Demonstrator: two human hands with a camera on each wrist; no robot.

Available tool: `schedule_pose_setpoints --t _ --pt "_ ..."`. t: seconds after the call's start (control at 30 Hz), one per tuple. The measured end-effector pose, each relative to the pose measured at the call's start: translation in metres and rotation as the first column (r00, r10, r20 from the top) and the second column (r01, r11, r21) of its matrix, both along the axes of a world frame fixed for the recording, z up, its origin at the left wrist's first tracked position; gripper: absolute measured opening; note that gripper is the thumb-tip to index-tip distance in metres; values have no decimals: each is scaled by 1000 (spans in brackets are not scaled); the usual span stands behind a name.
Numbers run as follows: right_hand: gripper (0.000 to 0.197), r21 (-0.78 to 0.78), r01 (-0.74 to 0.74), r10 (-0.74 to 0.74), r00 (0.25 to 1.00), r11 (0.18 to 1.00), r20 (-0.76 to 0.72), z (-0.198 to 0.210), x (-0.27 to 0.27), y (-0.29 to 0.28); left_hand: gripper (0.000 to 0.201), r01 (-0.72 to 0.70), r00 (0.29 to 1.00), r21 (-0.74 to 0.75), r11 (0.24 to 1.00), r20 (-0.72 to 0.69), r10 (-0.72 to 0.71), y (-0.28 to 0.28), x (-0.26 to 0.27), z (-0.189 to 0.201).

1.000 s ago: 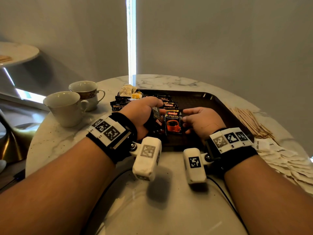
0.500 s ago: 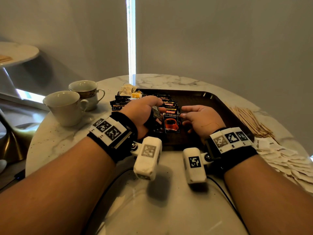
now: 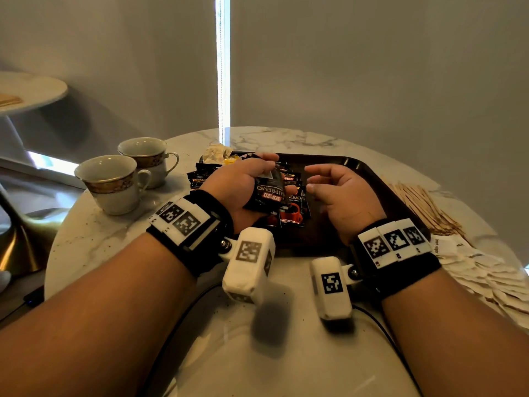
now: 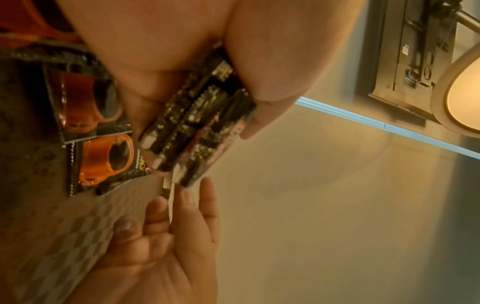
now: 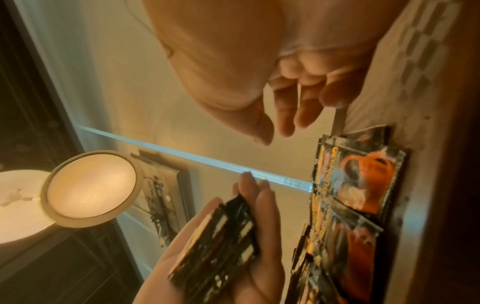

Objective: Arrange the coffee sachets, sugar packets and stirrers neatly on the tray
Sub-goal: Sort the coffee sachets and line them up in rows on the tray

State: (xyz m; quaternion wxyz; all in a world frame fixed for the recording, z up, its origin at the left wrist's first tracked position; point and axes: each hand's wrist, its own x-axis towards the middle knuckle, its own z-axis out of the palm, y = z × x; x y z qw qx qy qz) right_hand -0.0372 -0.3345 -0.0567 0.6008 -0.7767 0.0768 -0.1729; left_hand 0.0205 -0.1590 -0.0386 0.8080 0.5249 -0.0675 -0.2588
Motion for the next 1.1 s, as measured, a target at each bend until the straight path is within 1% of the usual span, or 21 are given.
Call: schedule_pose_setpoints --t 0.1,0.2,0.27,0.3,0.37,0.43,0.47,0.57,0.6,0.7,0.73,0.8,0.87,0.93,1.0,1.03,1.1 --pt "41 35 -202 199 978 979 62 11 -11 14 21 58 998 -35 998 -15 -59 4 -2 3" --pt "56 73 -367 362 930 928 65 13 -16 24 22 97 995 5 995 -5 -97 7 -2 3" --pt "60 87 -412 408 911 907 57 13 -17 26 31 111 994 26 994 -18 -110 9 -2 3" --pt "59 84 -416 413 909 905 57 13 -17 27 37 114 993 37 993 -22 -113 9 -1 3" --pt "54 91 -401 396 916 912 66 13 -18 27 49 124 992 57 991 -32 -122 9 -1 1" --pt "48 102 -368 362 929 924 73 12 -18 27 59 139 989 39 989 -57 -137 9 0 -1" --pt "46 92 -353 347 935 931 76 11 -19 28 58 139 989 23 990 -64 -137 9 1 -2" --pt "42 24 -303 301 951 953 67 9 -18 26 40 120 989 -50 991 -77 -124 9 2 -1" --pt "39 12 -284 283 957 959 66 9 -17 26 37 105 991 -60 993 -75 -109 10 3 -1" --pt "32 1 -232 231 969 973 84 9 -16 24 46 67 996 -17 998 -52 -68 12 9 -2" --pt "31 0 -225 224 970 974 90 9 -16 24 46 67 997 7 998 -41 -67 13 10 -2" --pt "30 15 -205 202 972 979 116 9 -16 24 40 67 997 38 997 -47 -65 14 10 0" --pt "23 74 -169 156 975 983 159 8 -14 23 32 63 996 15 998 -64 -62 14 9 4" --pt "14 131 -95 72 982 987 173 8 -11 21 28 22 996 -28 999 -83 -25 17 8 8" --pt "16 143 -4 -19 988 990 156 5 -6 19 28 -31 997 -35 999 -74 29 20 11 11" --pt "16 128 42 -59 989 991 132 2 -3 18 28 -56 997 -30 998 -62 55 23 12 13" --pt "16 47 111 -114 991 993 65 -4 2 16 28 -103 994 -24 994 -48 102 29 15 16"
